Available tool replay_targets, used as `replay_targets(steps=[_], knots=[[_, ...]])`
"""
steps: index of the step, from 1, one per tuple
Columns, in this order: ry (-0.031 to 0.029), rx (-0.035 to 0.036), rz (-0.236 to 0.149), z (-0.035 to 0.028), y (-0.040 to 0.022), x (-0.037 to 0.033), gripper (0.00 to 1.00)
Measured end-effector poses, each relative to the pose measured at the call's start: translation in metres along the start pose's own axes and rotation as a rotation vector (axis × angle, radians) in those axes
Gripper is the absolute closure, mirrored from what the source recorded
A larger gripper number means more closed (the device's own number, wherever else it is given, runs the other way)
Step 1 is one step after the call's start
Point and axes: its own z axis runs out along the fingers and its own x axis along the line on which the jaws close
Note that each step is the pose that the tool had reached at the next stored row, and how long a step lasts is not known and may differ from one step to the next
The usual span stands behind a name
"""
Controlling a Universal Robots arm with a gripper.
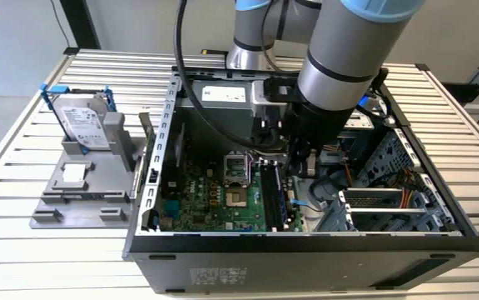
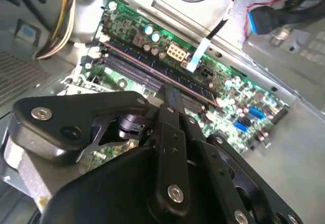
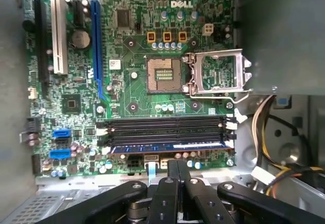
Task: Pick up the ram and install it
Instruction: 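Press down the ram until it locks into place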
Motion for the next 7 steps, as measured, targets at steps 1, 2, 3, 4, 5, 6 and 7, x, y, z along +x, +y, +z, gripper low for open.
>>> replay_targets(steps=[1,2,3,4,5,6,7], knots=[[-0.0001,0.0,0.0,-0.0036,0.0001,-0.0003,1.0],[-0.0003,0.0001,0.0,-0.0044,0.0001,-0.0003,1.0],[-0.0003,0.0001,0.0,-0.0044,0.0,-0.0003,1.0],[-0.0003,0.0,0.0,-0.0044,0.0,-0.0003,1.0],[-0.0003,-0.0001,0.0,-0.0044,0.0001,-0.0003,1.0],[-0.0003,-0.0001,0.0,-0.0044,0.0001,-0.0003,1.0],[-0.0001,-0.0002,0.0,-0.0045,0.0001,-0.0003,1.0]])
